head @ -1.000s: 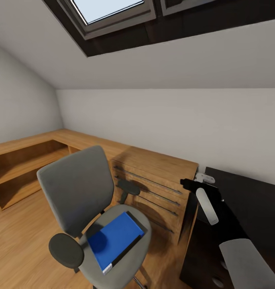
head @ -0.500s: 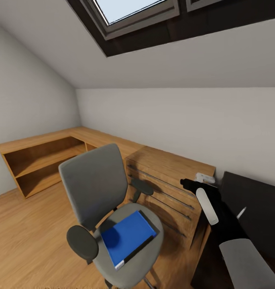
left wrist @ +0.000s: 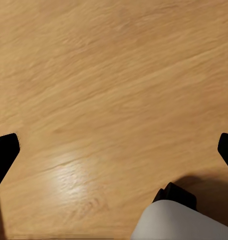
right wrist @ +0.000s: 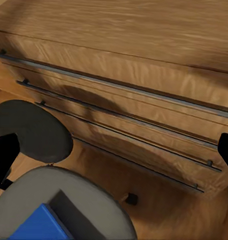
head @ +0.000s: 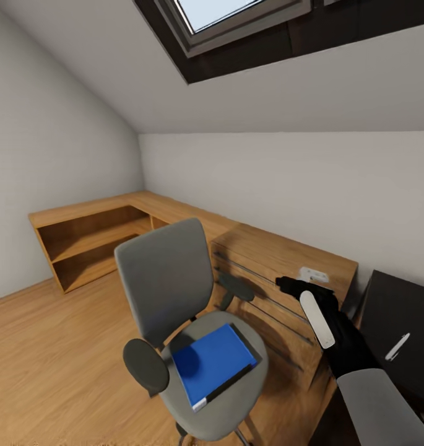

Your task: In the bedroom, organize the workspace by keeping the computer under the desk, ensuring the monitor is on the desk, placing the keyboard on the desk next to the monitor, placing the mouse on the desk next to the keyboard, moving the folder from the swivel chair onto the desk next to the mouse, stacking the notebook on top of the folder with the pen on top of the notebook, and positioning the swivel chair next to the desk.

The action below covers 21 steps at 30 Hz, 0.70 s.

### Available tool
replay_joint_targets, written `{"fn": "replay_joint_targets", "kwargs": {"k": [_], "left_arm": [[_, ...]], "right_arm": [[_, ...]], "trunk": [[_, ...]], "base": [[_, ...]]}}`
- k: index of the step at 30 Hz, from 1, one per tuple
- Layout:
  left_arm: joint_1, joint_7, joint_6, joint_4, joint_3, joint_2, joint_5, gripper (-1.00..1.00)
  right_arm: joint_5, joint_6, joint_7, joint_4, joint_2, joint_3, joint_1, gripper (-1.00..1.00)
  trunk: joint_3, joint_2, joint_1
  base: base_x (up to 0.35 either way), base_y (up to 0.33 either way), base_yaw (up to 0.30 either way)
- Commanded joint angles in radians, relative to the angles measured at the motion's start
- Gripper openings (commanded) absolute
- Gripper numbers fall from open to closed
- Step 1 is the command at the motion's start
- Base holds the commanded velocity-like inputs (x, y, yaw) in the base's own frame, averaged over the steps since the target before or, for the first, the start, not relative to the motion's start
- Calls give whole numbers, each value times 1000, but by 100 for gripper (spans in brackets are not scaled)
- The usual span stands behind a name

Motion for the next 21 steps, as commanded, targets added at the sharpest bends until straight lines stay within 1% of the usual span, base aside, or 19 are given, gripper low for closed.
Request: {"fn": "replay_joint_targets", "kwargs": {"k": [1,16,17,18,21], "left_arm": [[-1,7,-1,0,-9,0,2,100],[-1,7,-2,1,-9,0,2,100],[-1,7,-2,1,-10,-1,2,100],[-1,7,-2,1,-10,0,2,100],[-1,7,-3,1,-10,0,2,100]], "right_arm": [[-10,1,-10,-1,-1,4,-1,100],[-10,1,-10,0,-1,10,2,100],[-10,1,-10,0,-1,18,5,100],[-10,0,-10,0,-1,34,9,100],[-10,0,-10,0,-1,55,12,100]], "trunk": [[-2,-1,0],[-18,-1,0],[-19,-1,0],[-20,-1,0],[-23,-1,0]], "base": [[0,0,185],[0,0,176],[0,0,172],[0,0,172],[0,0,173]]}}
